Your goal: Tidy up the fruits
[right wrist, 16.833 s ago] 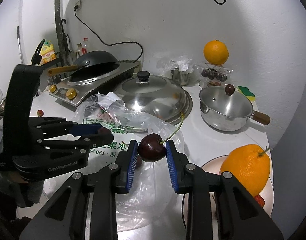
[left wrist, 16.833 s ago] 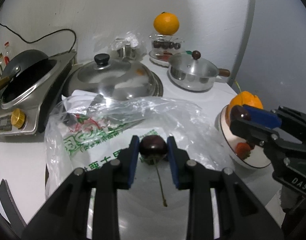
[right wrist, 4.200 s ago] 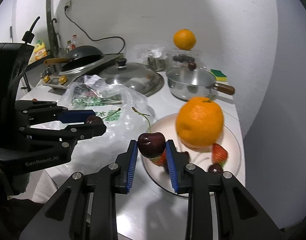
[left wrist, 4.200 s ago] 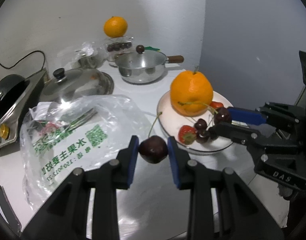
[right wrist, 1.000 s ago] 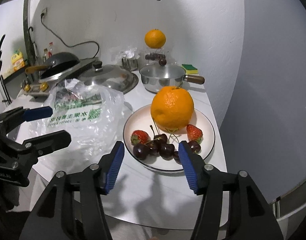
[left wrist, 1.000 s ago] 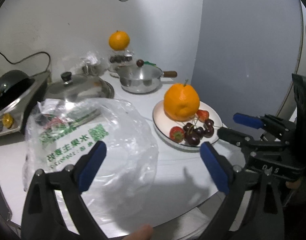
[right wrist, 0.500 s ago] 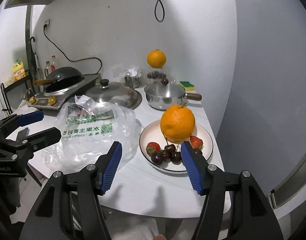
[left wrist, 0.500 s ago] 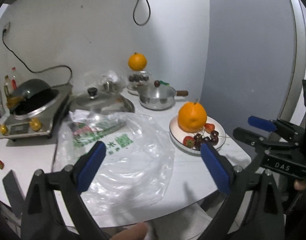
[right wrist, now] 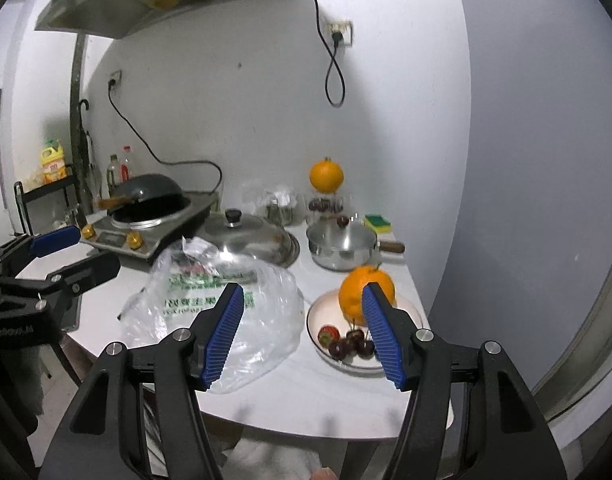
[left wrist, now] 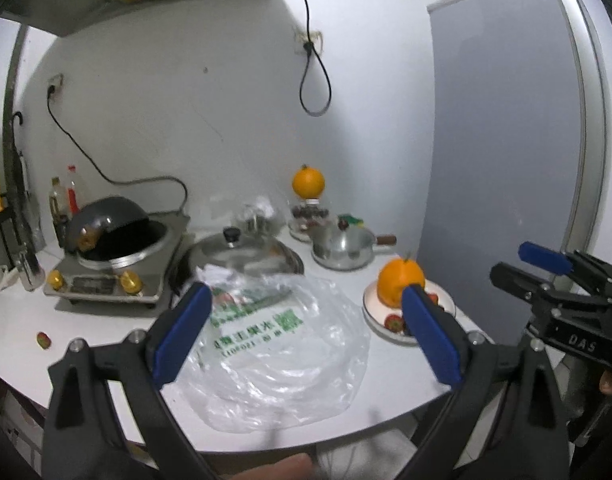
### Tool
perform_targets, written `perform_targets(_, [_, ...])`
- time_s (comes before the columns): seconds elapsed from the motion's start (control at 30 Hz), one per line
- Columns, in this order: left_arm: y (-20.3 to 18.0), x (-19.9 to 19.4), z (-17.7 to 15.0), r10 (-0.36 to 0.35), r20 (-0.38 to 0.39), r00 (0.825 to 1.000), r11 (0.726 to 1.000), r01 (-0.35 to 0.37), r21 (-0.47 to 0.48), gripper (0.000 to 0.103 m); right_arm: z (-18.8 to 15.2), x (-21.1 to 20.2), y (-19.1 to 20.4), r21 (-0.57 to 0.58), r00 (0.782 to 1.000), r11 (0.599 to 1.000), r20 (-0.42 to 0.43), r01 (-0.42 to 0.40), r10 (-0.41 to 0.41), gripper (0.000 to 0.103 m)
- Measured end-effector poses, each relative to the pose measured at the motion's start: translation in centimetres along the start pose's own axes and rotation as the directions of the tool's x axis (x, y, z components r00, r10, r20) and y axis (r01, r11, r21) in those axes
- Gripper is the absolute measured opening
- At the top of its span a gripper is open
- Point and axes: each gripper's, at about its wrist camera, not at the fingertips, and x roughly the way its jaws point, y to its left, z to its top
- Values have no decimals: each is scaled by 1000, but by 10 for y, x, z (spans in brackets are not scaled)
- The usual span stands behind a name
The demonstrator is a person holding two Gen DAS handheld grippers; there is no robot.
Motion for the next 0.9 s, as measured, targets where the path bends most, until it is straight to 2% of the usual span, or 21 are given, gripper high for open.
perform_targets(0.1, [1, -13, 12, 7, 37, 999, 1000, -7, 8, 97, 12, -13, 2, 5, 999, 1000, 36, 10, -10, 71])
perform_targets(0.3, [2, -38, 30, 26, 123, 992, 999, -31, 41, 97, 35, -36, 4, 9, 992, 999, 116, 38, -39, 72])
perform_targets(0.67, [8, -57, 45, 56, 173, 983, 997, -63, 37, 97, 57, -59, 6, 16, 979, 999, 198, 51, -54, 72])
perform_targets(0.9, [6, -57, 51, 60, 184, 981, 997, -69, 45, 97, 60, -56, 3, 25, 977, 998, 208, 49, -53, 72])
